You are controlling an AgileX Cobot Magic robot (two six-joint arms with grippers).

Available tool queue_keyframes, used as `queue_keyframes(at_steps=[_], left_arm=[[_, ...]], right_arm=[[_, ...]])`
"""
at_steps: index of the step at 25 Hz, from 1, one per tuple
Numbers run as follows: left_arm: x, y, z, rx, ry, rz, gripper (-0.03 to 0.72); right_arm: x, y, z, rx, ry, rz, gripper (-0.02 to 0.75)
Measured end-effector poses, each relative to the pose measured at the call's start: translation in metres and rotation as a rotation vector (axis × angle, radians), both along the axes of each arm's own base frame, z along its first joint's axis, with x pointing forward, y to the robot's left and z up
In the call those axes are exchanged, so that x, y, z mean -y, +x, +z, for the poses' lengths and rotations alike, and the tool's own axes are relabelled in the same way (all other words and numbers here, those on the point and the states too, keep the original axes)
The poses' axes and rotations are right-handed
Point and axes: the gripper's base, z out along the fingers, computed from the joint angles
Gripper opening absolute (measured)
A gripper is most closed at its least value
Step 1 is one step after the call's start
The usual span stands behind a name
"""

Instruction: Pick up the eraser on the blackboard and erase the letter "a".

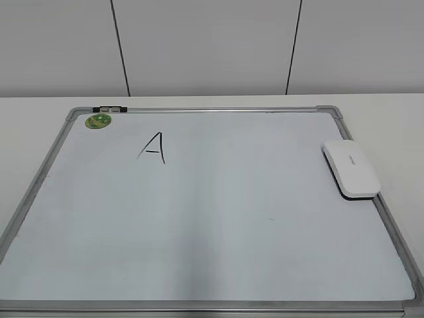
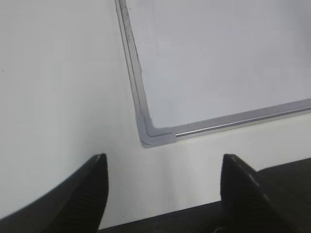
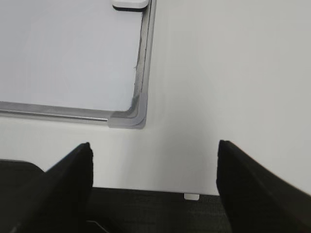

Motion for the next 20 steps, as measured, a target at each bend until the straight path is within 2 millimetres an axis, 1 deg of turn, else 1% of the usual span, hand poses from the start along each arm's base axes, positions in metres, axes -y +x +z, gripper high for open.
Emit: queue_keyframes(at_steps=[8,12,20], left_arm=[[-0.001,-0.03,0.004,0.195,-0.005,0.0,0.532],[-0.001,-0.04,0.004,0.255,-0.007,0.0,0.532],[-0.001,-0.043,0.003,0.266,-0.007,-0.001,0.532]], right_arm=[[0.001,-0.026,0.002,0.179,0.003,-0.024,0.588],[0.001,-0.033,0.002,0.231,0.005,-0.024,0.588],[0.001,-0.034,0.002,0.231,0.004,-0.024,0.588]])
